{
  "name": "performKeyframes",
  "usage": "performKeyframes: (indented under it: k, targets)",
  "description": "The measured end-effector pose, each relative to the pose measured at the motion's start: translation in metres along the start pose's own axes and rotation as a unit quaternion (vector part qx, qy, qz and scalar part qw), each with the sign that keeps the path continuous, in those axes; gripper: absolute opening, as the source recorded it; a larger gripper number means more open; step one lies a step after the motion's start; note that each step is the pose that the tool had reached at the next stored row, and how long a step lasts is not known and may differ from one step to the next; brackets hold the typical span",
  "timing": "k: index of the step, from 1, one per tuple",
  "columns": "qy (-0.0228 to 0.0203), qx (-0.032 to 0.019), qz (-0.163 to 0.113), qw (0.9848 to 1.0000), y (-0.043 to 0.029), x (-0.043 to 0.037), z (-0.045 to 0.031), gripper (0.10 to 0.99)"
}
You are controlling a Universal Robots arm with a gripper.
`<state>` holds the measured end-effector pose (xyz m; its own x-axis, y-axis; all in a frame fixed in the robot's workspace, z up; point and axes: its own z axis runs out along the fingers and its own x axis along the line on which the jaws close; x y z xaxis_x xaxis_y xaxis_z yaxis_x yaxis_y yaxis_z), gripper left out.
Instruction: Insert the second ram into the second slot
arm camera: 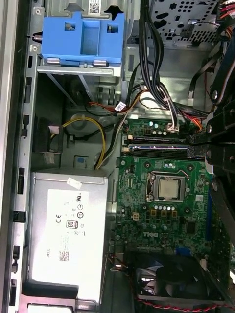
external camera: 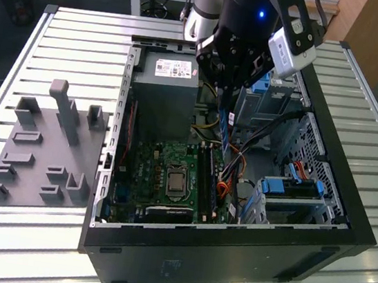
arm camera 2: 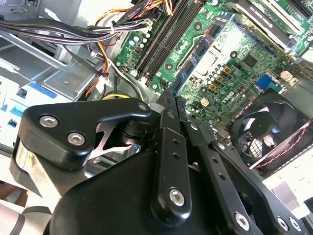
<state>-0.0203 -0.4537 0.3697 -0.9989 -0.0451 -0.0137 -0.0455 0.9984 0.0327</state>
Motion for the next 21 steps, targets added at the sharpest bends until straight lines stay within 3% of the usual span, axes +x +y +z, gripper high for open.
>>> performKeyframes:
  k: [21]
  targets:
    - [0.0000, 0.0000, 0.000, 1.0000, -0.0002, 0.0001, 0.0055, 0.122]
